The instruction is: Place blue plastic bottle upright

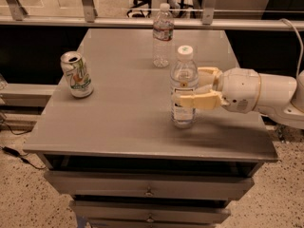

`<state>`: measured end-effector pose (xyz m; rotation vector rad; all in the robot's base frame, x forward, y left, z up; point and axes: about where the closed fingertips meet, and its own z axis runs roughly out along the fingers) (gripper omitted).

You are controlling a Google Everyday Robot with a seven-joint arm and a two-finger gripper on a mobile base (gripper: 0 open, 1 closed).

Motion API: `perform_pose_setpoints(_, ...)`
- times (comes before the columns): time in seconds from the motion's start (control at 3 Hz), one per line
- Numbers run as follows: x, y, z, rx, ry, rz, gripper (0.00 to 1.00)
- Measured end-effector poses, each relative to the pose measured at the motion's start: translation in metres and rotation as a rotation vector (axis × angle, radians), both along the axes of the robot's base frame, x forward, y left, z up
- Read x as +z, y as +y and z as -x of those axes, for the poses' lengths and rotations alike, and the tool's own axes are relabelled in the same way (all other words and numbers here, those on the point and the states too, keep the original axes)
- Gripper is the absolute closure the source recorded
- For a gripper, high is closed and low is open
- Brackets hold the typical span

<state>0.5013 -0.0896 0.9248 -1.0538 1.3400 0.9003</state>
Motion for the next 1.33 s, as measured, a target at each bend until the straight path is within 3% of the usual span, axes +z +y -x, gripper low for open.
perform_pose_setpoints(0.33, -0.010, -0.003, 0.002, 0.006, 0.004, -0.006, 0.48)
perform_pose_setpoints(1.0, -0.014, -0.008, 0.004, 0.008, 0.000, 0.001, 0.02)
perform_pose_setpoints(1.33, -0.012, -0.021, 0.005, 0.006, -0.015, 0.026, 0.00)
